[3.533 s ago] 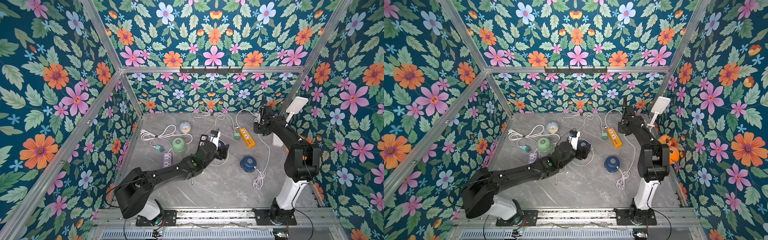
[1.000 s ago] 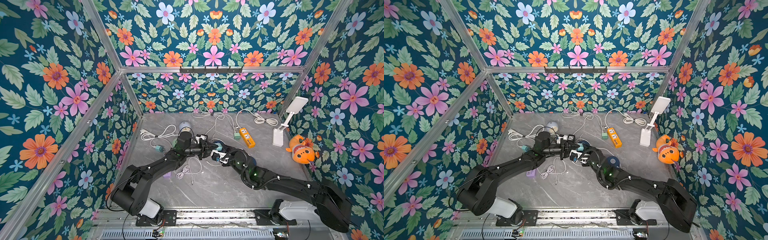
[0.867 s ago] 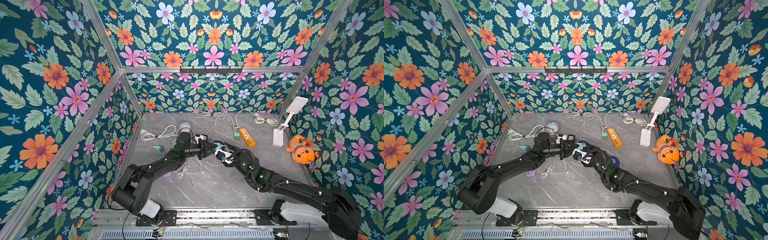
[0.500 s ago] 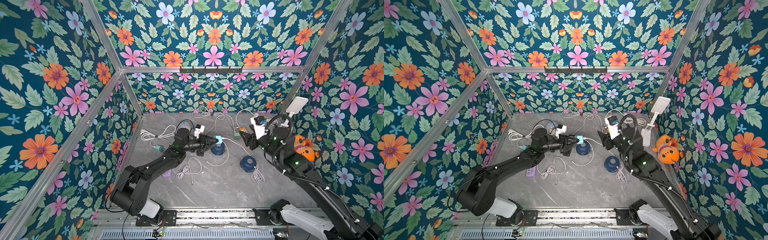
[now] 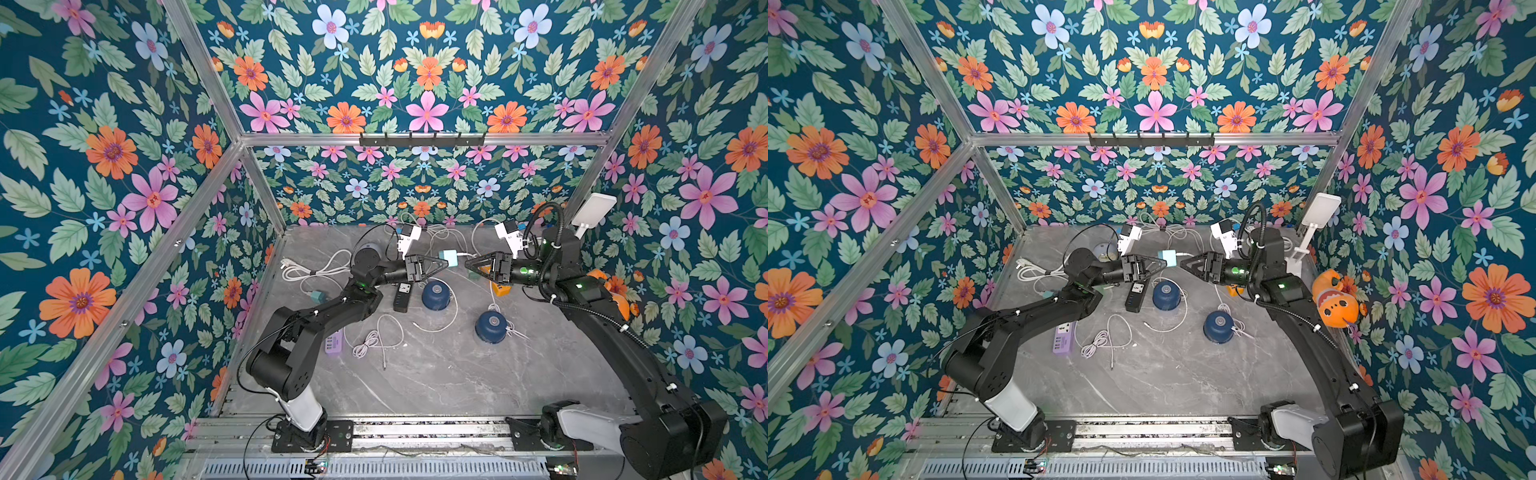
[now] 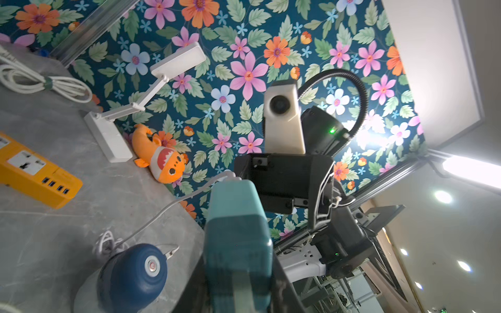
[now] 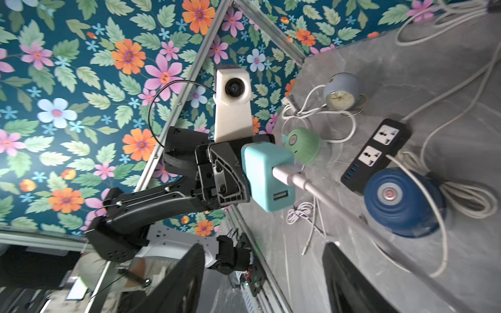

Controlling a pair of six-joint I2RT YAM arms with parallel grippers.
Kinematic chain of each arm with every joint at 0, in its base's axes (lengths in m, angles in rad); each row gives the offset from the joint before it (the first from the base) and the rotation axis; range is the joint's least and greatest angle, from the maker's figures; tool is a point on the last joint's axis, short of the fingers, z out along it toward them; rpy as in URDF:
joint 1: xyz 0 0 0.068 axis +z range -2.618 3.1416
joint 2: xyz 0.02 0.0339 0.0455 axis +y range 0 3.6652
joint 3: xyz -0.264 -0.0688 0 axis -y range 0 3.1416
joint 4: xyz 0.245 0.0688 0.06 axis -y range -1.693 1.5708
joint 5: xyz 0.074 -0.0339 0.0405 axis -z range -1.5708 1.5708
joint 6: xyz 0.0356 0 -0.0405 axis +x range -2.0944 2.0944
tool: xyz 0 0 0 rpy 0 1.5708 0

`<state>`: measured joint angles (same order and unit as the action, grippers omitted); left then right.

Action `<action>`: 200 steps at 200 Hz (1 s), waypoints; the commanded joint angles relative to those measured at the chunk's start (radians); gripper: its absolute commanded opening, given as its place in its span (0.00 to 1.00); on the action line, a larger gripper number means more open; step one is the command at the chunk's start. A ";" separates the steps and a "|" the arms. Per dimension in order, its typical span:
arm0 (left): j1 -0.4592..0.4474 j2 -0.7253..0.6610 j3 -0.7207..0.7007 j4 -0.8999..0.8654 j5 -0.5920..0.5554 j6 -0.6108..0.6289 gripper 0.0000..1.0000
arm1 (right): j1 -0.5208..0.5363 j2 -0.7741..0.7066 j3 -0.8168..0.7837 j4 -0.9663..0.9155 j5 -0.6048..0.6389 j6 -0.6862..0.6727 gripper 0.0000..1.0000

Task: Charge the cordless meat grinders
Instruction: Pick up the plug from the center of the board.

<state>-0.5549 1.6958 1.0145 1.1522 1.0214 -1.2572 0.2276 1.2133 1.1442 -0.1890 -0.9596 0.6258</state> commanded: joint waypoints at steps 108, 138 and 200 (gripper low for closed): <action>0.000 0.016 0.041 0.023 0.033 0.008 0.00 | -0.003 -0.026 0.066 -0.095 0.017 -0.106 0.68; 0.000 0.013 0.047 0.023 0.035 0.008 0.00 | -0.004 -0.047 0.058 -0.047 -0.029 -0.043 0.65; -0.001 -0.014 0.035 -0.003 0.064 0.014 0.00 | -0.066 -0.119 0.132 -0.132 0.077 -0.178 0.81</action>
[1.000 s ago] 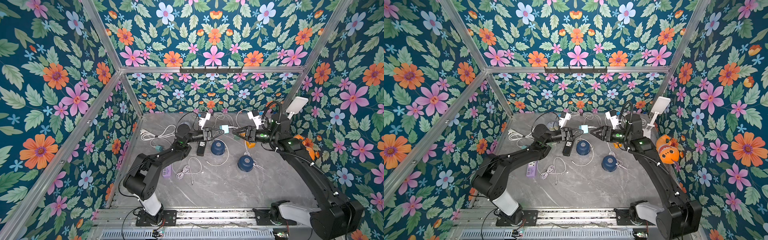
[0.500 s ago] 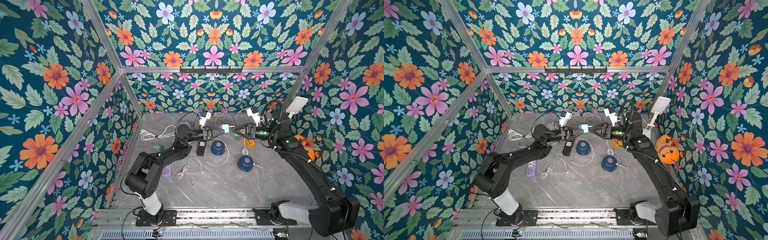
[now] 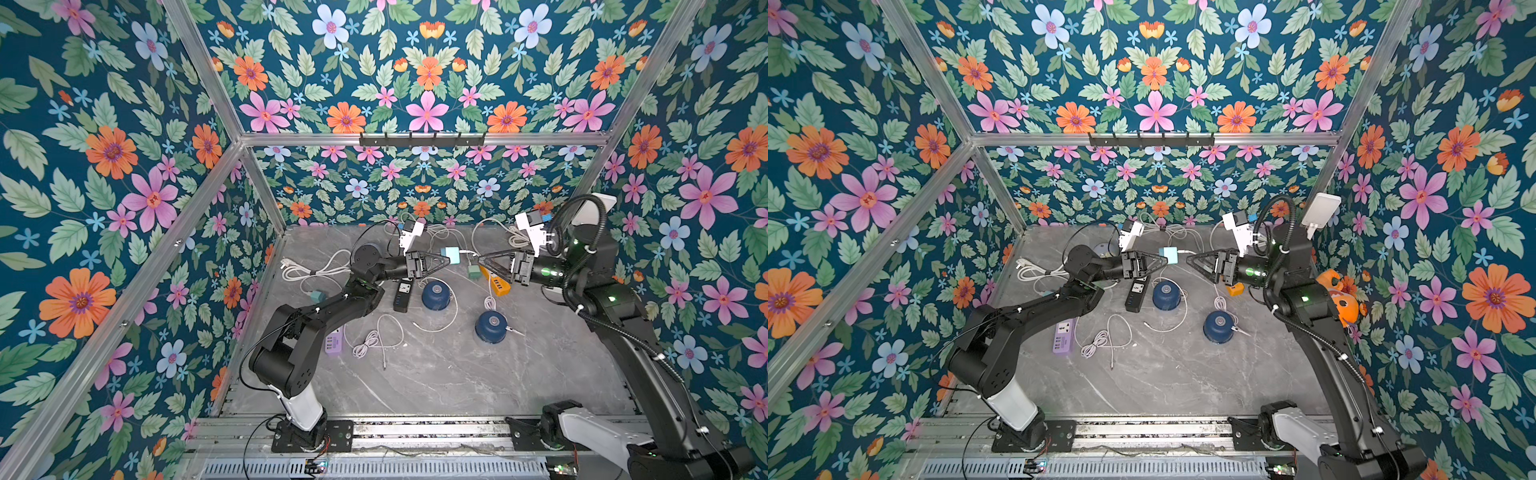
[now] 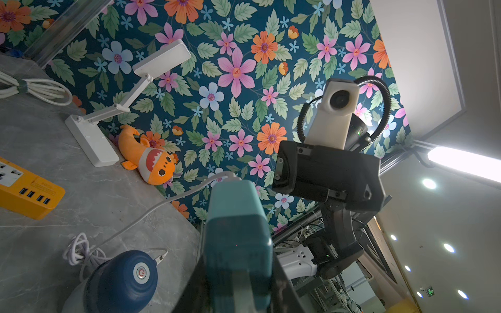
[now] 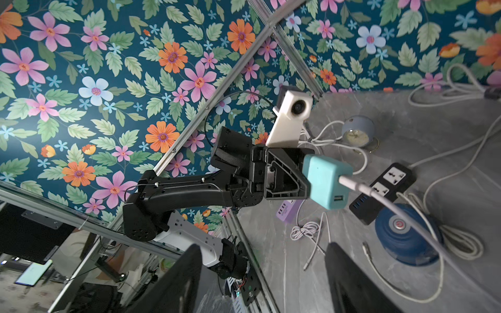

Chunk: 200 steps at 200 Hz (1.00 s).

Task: Charge the cordless meat grinders
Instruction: Pick up the plug from the center of the board.

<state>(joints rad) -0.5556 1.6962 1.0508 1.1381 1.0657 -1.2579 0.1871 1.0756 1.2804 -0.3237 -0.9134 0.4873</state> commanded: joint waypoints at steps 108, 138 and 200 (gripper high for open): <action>-0.017 -0.015 0.015 0.018 0.033 0.005 0.00 | -0.012 0.288 -0.133 0.795 -0.306 0.464 0.71; -0.018 -0.008 0.020 0.056 0.026 -0.017 0.00 | 0.011 0.285 -0.136 0.630 -0.283 0.346 0.67; -0.018 0.006 0.037 0.066 0.018 -0.020 0.00 | 0.073 0.274 -0.133 0.484 -0.234 0.248 0.51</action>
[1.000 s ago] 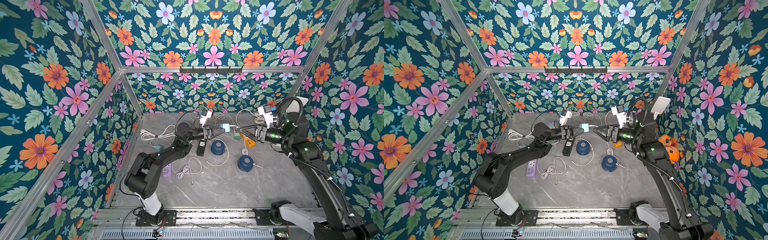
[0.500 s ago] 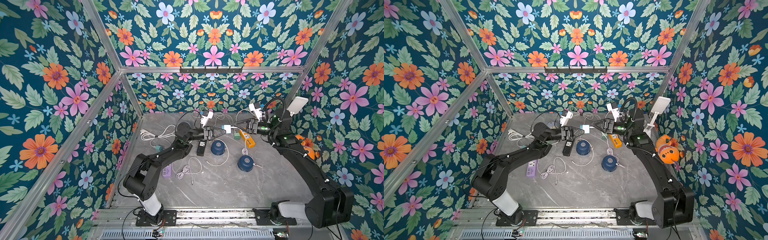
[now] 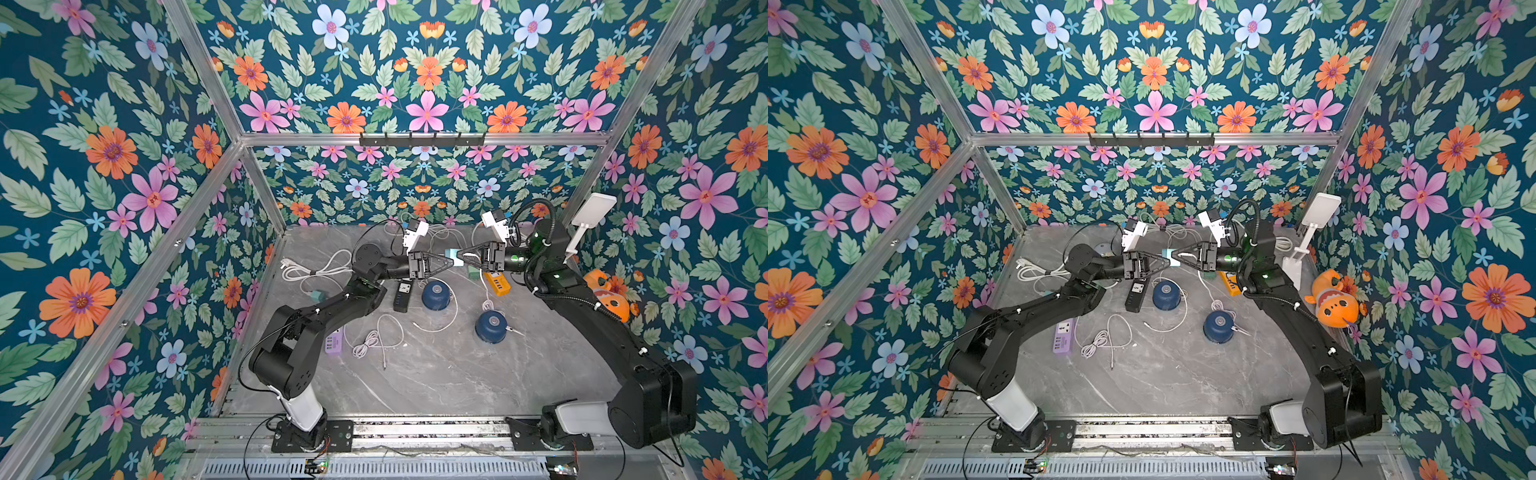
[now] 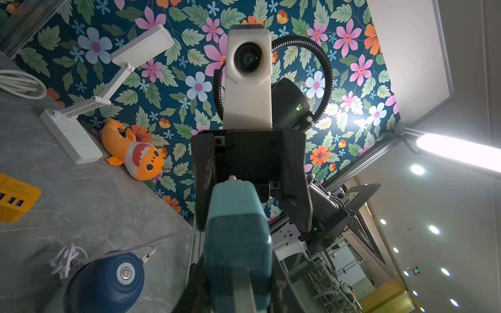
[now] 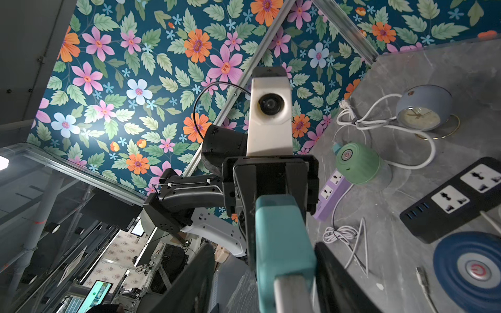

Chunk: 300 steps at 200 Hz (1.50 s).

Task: Charge the cordless meat grinders
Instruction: Pick up the plug from the center of the board, then insert the plug into the socket.

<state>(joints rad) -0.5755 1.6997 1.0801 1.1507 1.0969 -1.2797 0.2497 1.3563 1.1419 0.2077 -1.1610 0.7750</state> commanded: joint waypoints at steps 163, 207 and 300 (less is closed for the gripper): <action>0.097 -0.185 -0.037 -0.686 -0.343 0.388 0.68 | -0.170 -0.039 0.117 -0.647 0.389 -0.327 0.00; 0.042 -0.221 -0.002 -1.043 -0.495 0.647 0.64 | -0.179 0.012 0.268 -1.056 0.914 -0.646 0.00; -0.189 -0.328 -0.298 -0.803 -0.718 0.720 0.66 | -0.180 0.373 0.345 -0.988 1.142 -0.941 0.00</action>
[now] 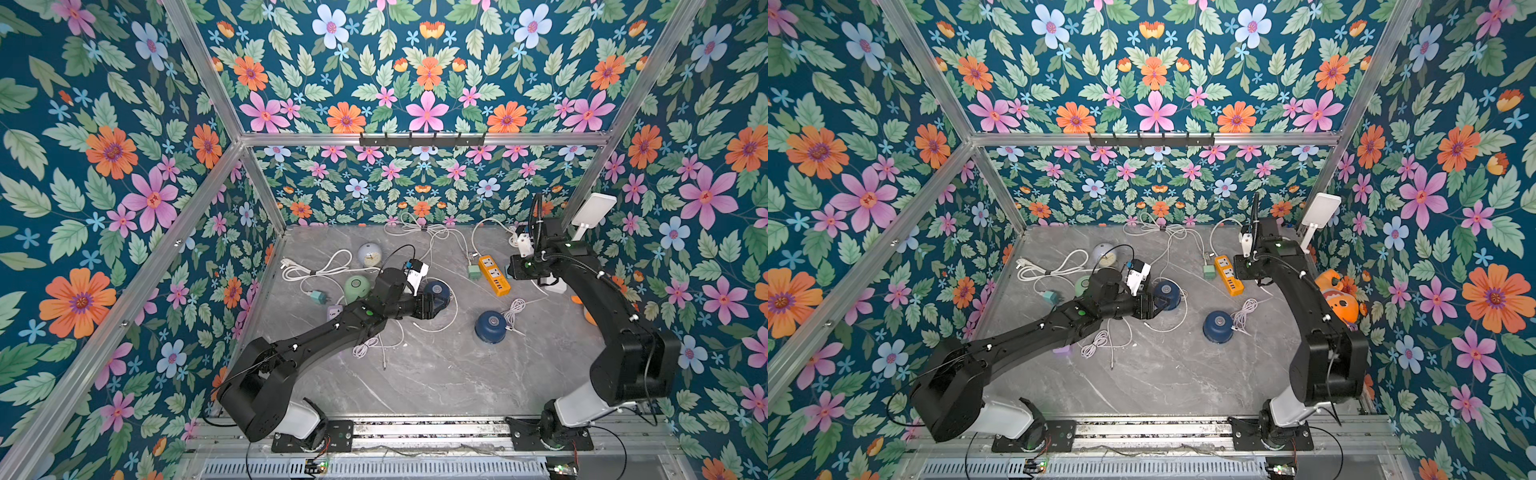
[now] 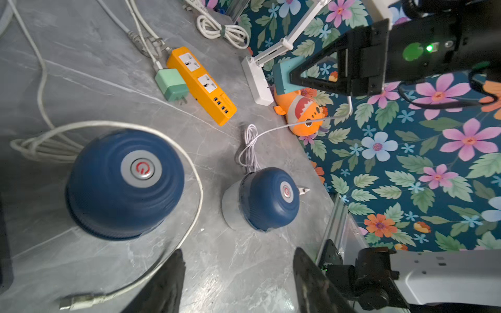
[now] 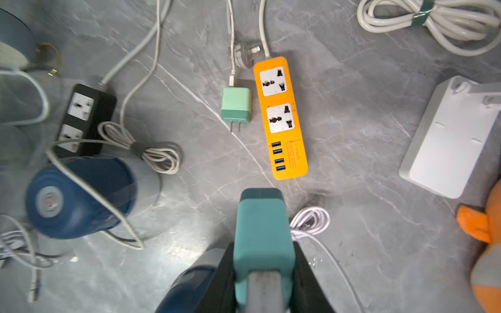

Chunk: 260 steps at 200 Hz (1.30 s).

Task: Charge the cordless meat grinders
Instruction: Insert the plug into the socket.

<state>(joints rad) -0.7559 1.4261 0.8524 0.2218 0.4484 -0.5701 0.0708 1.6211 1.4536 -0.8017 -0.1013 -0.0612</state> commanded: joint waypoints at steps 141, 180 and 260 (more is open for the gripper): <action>-0.007 -0.126 -0.152 0.048 -0.216 0.083 0.85 | -0.001 0.495 0.403 -0.101 0.083 -0.283 0.00; -0.002 -0.112 -0.148 0.057 -0.214 0.086 0.86 | -0.002 0.531 0.451 -0.155 0.068 -0.317 0.00; 0.001 -0.119 -0.162 0.062 -0.200 0.074 0.86 | 0.000 0.584 0.489 -0.168 0.069 -0.321 0.00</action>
<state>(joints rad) -0.7547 1.3159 0.6933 0.2619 0.2420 -0.4957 0.0692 2.1860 1.9301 -0.9283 -0.0212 -0.3664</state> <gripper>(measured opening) 0.861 0.266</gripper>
